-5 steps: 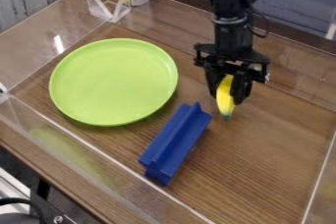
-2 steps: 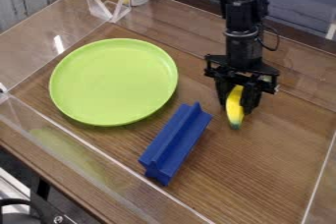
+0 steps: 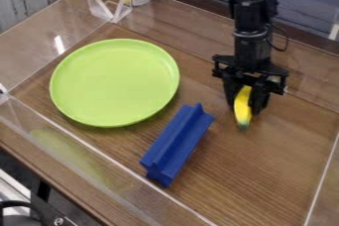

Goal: Remove the banana from inside the green plate and put it on the table

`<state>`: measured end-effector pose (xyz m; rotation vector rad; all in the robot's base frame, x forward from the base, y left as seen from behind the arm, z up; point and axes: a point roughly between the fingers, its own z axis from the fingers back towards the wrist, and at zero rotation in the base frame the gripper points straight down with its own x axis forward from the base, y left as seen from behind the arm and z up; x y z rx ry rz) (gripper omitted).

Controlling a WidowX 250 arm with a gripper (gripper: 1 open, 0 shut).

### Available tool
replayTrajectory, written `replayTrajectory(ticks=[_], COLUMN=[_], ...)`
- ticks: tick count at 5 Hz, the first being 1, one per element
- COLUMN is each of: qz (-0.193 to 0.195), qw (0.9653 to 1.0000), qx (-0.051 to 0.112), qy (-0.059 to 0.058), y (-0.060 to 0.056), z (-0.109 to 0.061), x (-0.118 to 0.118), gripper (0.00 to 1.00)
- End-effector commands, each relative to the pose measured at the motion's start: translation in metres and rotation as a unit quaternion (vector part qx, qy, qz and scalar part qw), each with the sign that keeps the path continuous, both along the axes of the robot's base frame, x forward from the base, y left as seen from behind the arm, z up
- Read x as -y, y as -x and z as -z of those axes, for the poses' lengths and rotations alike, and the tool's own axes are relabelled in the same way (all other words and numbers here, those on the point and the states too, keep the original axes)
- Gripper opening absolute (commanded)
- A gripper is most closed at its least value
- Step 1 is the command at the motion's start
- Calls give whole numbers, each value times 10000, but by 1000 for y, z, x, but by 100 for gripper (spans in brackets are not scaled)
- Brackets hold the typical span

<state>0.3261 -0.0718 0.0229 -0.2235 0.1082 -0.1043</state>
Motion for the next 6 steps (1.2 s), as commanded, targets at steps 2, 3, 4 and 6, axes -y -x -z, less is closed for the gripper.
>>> replayTrajectory(ticks=[2,3,4,6], qz=[114,139,156,181], qw=[9999,9999,9999,9998], qx=[67,20,-31,-113], qy=[-2,-16,-35,-53], y=[-4,-3,-2,2], z=[0,2,3,3], x=[10,12,13,14], gripper=[0,0,0,0])
